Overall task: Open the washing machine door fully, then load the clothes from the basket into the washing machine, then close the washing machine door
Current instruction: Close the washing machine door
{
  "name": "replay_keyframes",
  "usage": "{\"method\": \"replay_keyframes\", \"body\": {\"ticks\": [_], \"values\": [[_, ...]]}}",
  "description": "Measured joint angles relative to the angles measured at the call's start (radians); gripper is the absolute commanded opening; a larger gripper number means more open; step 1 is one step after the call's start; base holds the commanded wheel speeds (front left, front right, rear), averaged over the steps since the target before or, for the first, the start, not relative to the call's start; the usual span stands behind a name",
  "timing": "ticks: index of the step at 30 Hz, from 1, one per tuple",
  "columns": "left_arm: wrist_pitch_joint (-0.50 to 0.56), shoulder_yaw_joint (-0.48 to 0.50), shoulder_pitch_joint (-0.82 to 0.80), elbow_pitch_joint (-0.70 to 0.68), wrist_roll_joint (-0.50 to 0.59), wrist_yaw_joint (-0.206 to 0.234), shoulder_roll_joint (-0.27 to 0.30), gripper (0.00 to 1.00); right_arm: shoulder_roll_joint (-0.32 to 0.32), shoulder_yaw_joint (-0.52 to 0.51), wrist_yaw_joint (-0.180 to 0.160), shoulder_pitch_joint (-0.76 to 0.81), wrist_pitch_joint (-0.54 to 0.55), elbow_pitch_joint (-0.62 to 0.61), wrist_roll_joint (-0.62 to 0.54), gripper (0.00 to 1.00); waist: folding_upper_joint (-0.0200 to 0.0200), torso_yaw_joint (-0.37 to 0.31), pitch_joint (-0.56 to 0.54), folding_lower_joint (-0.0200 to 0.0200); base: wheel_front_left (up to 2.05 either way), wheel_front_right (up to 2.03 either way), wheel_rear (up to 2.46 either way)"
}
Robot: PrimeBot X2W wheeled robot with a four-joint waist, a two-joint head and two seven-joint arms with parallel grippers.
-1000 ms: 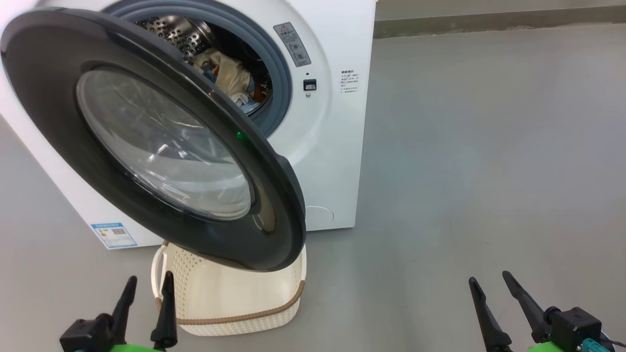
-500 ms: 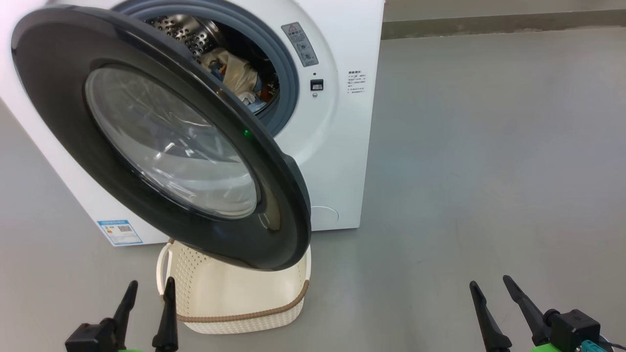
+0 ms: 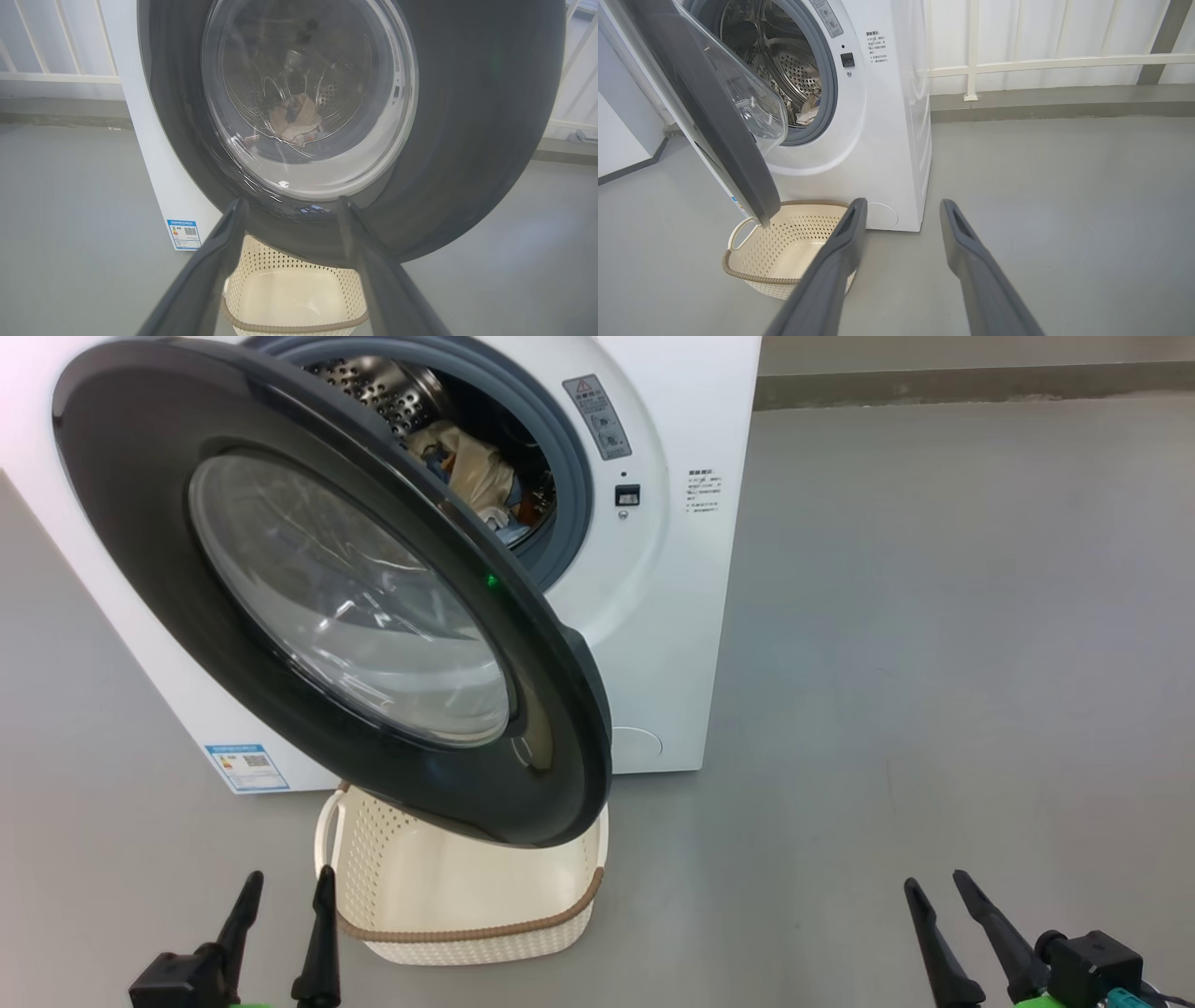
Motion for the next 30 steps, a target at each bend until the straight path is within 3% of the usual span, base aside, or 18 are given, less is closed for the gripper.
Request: {"method": "replay_keyframes", "body": {"ticks": [1,13,20,30], "values": [[0.000,0.000,0.000,0.000,0.000,0.000,0.000,1.00,0.001,-0.001,0.000,0.000,0.000,0.000,-0.002,0.00,0.0000,0.002,0.001,0.0000,0.00,0.00,0.00],[0.000,-0.012,0.000,0.002,-0.001,0.000,-0.003,1.00,0.004,-0.002,0.000,-0.003,0.000,-0.021,-0.008,0.00,0.0000,0.018,0.013,0.0000,0.00,0.00,0.00],[0.000,-0.021,0.000,0.003,-0.002,0.000,-0.004,1.00,0.004,0.012,0.000,-0.054,0.000,-0.115,-0.008,0.00,0.0000,0.031,0.011,0.0000,0.00,0.00,0.00],[0.000,-0.051,-0.001,0.006,-0.004,0.000,-0.013,1.00,0.022,0.234,0.000,-0.311,0.000,-0.311,-0.008,0.00,0.0000,0.060,0.015,0.0000,0.00,0.00,0.00]]}}
